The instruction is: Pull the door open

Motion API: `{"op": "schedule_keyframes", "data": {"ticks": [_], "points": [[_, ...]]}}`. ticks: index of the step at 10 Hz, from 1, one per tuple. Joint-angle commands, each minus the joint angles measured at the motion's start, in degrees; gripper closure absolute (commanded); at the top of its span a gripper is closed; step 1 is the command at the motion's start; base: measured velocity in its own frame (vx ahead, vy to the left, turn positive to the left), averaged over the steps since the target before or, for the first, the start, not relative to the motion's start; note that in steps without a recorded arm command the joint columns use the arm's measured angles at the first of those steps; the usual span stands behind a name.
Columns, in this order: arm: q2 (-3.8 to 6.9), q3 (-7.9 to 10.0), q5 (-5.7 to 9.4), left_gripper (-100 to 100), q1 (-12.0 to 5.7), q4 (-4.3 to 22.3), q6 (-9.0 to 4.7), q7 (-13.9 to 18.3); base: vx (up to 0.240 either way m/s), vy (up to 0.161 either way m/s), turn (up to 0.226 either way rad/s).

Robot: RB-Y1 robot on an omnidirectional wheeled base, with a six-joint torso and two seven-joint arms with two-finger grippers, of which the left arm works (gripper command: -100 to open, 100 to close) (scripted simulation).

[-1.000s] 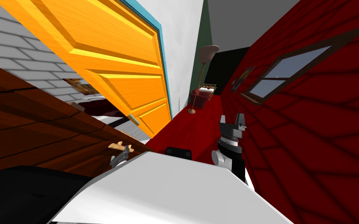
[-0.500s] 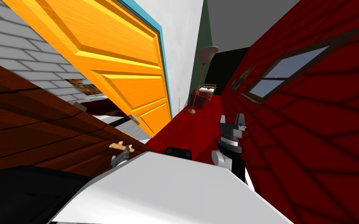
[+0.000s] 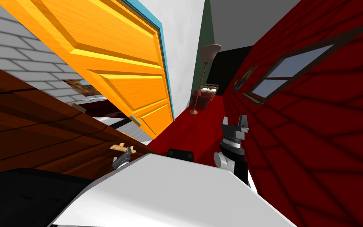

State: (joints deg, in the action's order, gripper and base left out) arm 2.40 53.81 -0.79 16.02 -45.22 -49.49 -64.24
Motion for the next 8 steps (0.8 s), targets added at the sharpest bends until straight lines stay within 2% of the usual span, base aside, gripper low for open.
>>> {"op": "schedule_keyframes", "data": {"ticks": [1,8], "points": [[0.77,1.69,0.80,100,1.55,-0.9,0.52,0.2,-0.037,-0.008,-0.019],[0.77,1.69,0.80,100,1.55,-0.9,0.52,0.2,-0.004,-0.002,0.005]]}}
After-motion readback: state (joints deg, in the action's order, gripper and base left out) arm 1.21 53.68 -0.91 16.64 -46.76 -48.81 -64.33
